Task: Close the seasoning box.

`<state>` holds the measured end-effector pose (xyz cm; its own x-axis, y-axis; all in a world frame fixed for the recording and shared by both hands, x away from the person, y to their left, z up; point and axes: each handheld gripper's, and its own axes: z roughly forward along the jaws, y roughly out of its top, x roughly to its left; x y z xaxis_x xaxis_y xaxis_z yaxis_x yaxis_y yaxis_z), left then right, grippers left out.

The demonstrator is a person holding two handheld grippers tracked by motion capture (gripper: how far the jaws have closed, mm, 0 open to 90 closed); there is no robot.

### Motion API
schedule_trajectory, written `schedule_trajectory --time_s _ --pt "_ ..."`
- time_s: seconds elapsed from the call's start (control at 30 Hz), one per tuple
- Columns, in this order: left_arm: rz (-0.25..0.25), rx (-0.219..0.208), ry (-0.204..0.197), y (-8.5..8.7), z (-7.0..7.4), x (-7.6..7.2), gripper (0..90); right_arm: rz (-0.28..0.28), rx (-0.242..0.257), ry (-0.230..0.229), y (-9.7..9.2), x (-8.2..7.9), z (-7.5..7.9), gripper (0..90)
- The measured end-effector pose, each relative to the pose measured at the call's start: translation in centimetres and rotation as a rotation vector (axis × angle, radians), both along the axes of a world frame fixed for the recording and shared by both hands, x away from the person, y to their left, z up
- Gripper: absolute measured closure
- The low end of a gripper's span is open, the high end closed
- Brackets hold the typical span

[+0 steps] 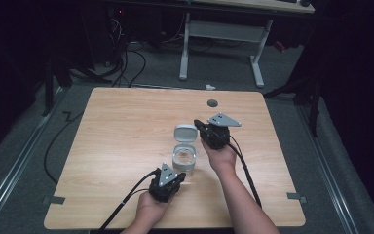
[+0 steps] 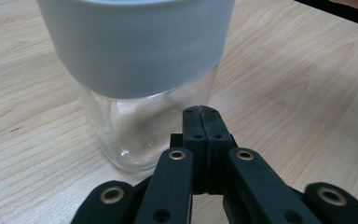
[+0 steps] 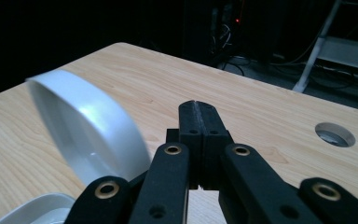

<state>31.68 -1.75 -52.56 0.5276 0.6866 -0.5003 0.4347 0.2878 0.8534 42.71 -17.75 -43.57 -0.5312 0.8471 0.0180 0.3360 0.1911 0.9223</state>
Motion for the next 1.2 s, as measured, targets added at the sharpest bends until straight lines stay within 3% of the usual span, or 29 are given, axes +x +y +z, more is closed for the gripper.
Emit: schedule_trajectory --time_s 0.27,0.47,0.67,1.2 --pt "0.001 -0.009 -0.001 -0.1 -0.1 0.0 90.0 0.029 -0.012 -0.020 0.4 -1.7 0.1 90.0" --pt "0.004 -0.016 -0.005 -0.1 0.0 -0.1 90.0 0.059 -0.018 -0.039 0.6 -4.5 -0.7 90.0" --pt "0.001 -0.013 -0.008 0.0 0.1 -0.1 90.0 0.068 -0.017 -0.039 0.6 -6.2 -1.1 90.0" --pt "0.000 -0.010 0.006 0.0 -0.1 0.2 90.0 0.110 -0.003 -0.039 0.6 -8.9 -1.9 90.0"
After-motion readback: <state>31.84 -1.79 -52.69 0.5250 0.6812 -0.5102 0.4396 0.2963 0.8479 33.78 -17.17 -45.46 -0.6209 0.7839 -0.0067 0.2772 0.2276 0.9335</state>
